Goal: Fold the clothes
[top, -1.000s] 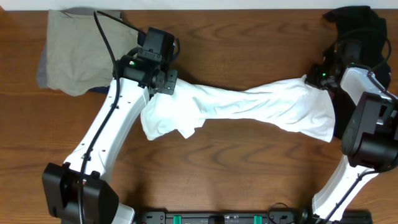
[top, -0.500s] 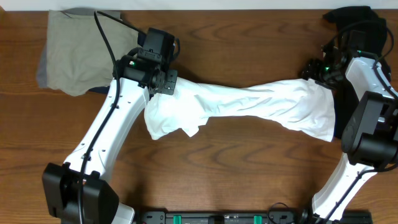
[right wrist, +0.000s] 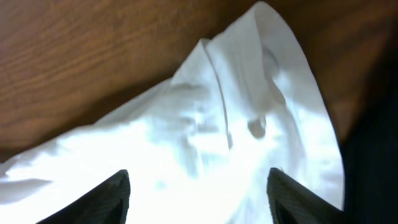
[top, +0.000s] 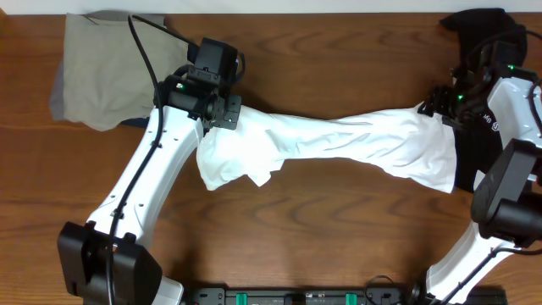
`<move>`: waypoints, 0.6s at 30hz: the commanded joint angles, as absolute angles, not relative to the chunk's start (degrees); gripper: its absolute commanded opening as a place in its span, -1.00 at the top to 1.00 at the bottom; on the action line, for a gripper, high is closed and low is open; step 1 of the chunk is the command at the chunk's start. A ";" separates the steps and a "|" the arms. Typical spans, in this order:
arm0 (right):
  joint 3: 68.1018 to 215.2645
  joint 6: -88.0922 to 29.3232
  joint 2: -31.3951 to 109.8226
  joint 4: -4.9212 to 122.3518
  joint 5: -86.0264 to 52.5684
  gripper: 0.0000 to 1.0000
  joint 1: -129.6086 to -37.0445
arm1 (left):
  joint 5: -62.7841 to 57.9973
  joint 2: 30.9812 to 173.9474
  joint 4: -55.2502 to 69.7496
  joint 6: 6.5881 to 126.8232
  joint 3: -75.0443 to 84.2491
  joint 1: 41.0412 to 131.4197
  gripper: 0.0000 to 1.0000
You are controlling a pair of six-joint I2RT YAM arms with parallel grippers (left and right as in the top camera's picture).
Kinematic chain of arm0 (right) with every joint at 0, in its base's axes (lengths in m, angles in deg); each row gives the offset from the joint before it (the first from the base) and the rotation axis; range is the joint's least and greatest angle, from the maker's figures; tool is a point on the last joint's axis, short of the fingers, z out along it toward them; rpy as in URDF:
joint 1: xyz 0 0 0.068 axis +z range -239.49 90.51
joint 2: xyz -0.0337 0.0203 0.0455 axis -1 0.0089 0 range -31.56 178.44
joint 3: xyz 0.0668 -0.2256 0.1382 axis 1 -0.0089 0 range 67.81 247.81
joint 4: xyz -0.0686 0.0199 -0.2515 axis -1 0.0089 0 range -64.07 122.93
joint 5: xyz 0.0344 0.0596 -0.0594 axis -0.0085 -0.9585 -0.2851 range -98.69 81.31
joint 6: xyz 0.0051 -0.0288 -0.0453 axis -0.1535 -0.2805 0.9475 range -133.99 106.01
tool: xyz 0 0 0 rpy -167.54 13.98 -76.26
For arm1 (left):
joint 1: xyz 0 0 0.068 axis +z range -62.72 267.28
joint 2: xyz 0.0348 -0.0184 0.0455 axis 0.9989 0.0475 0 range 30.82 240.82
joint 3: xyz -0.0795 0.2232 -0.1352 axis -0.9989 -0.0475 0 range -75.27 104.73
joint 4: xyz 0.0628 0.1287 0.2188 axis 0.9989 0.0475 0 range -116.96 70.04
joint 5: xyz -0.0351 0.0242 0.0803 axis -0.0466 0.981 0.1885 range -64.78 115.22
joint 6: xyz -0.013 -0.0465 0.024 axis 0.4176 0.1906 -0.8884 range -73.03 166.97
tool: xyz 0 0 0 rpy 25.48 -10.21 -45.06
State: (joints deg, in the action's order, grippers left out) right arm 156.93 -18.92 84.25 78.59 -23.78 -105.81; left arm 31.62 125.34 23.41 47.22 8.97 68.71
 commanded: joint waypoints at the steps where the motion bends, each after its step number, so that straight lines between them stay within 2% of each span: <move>1: 155.25 -18.13 83.55 78.66 -22.01 -0.29 -105.17 | 31.88 125.60 23.57 48.12 9.04 68.95 0.88; 18: 144.54 -18.46 83.57 62.25 -22.42 0.17 -103.01 | 31.86 125.60 23.54 48.12 9.02 68.95 0.88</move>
State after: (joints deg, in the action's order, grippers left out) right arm 145.72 -18.72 84.21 63.32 -22.16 -104.06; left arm 31.62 125.34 23.41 47.22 8.97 68.71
